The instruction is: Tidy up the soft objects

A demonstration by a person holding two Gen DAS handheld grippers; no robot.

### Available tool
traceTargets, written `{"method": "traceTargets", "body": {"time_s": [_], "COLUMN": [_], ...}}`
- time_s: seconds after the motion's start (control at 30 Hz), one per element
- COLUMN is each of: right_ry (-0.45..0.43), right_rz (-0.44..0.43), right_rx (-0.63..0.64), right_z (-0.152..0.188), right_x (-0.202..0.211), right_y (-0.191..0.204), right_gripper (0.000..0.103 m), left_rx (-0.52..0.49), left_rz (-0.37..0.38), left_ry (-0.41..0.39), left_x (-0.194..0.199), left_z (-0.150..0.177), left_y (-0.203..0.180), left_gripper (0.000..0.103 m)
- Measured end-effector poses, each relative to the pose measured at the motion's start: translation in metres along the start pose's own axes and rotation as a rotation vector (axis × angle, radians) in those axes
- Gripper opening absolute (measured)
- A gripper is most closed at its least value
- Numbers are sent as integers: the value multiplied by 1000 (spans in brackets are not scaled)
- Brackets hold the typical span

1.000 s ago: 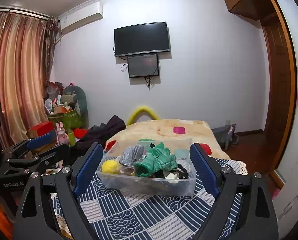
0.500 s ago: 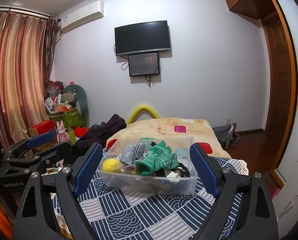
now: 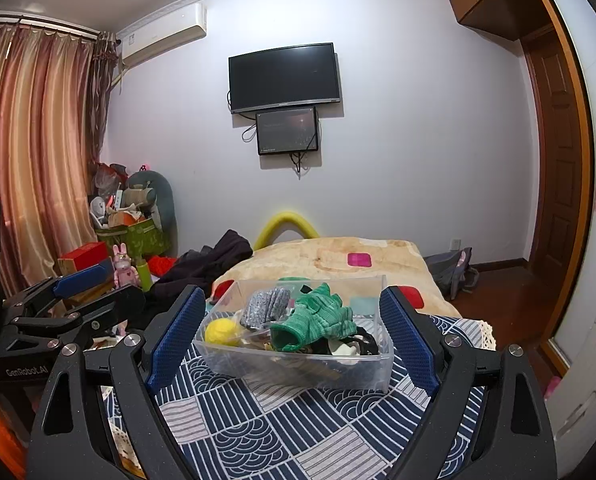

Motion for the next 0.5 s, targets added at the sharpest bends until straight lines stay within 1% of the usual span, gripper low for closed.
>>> {"method": "traceTargets", "body": {"time_s": [0.5], "right_ry": [-1], "right_rz": [0], "right_rx": [-1], "right_z": [0], "right_x": [0], "right_y": [0], "right_gripper": [88], "left_rx": [9], "left_rz": [23], "left_ry": [3], "left_x": [3], "left_z": [-1], "left_y": [1], "left_gripper": [97]}}
Point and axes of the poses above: each gripper's, at about its wrist camera, not at the fingertips, and x roughly against the way its jaws point, y to its left, z to its underside, the point moved 3 cm from there along -x, roughly the way its jaws point, and after that the axes turned 14 degrees about -x, right-handed, at the moved point
